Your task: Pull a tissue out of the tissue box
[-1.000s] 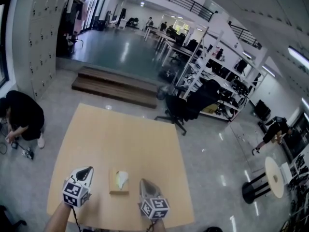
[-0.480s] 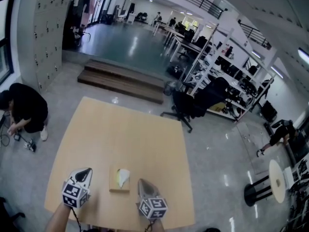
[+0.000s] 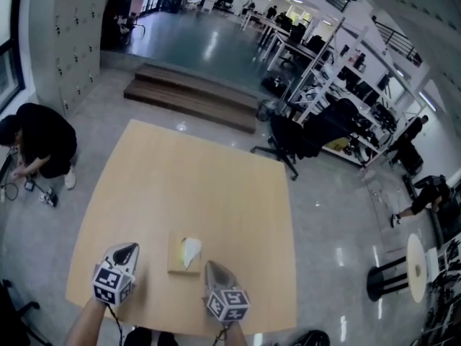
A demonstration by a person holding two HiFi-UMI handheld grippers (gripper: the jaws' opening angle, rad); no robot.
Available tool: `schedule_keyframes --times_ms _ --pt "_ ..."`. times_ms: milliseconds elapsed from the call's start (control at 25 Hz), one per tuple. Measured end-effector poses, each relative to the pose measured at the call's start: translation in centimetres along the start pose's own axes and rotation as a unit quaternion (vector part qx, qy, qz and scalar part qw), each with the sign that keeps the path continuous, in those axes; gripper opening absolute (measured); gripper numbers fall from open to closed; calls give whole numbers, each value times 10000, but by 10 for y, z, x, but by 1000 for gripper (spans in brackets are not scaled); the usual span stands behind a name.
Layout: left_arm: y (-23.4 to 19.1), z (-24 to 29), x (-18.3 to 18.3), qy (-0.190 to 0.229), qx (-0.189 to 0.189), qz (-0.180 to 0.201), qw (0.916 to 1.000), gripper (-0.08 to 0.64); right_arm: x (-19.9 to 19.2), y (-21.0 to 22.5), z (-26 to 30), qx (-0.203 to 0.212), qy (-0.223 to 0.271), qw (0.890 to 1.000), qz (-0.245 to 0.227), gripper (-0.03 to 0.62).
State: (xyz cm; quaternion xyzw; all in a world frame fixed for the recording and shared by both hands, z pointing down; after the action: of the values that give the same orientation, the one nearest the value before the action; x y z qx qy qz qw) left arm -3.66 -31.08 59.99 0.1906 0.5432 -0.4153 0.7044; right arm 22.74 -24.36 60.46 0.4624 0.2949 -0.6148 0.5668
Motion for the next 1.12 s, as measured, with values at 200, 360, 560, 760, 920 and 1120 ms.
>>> schedule_keyframes --times_ms 200,360,560,760,920,1120 --pt "-3 0 -20 -201 8 -89 9998 8 -18 -1 5 -3 -190 9998 109 0" --pt "-7 -2 -35 -349 25 -154 9993 8 -32 -7 8 45 -341 9993 162 0" --pt "-7 3 -54 -490 24 -252 9985 8 -51 -8 15 85 -486 9985 251 0" --pt "-6 2 -59 -585 26 -307 9978 8 -55 -10 16 110 -547 9980 305 0" --pt "-8 2 -61 -586 30 -362 9976 8 -58 -9 20 60 -608 9975 365 2" --pt "-10 0 -63 -595 49 -376 9975 8 -64 -12 25 47 -754 9964 373 34"
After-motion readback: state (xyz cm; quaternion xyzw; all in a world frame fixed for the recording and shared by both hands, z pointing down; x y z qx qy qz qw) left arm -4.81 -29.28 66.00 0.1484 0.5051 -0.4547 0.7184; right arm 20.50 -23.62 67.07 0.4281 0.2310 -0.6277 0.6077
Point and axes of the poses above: the fingertips, and each gripper's own axes: z forward along the fingers, y to its right, x out of its top, the point moved 6 cm from there along -z, backward along the fingers, and after that the axes turned 3 degrees about -z, right-handed, at the moved point
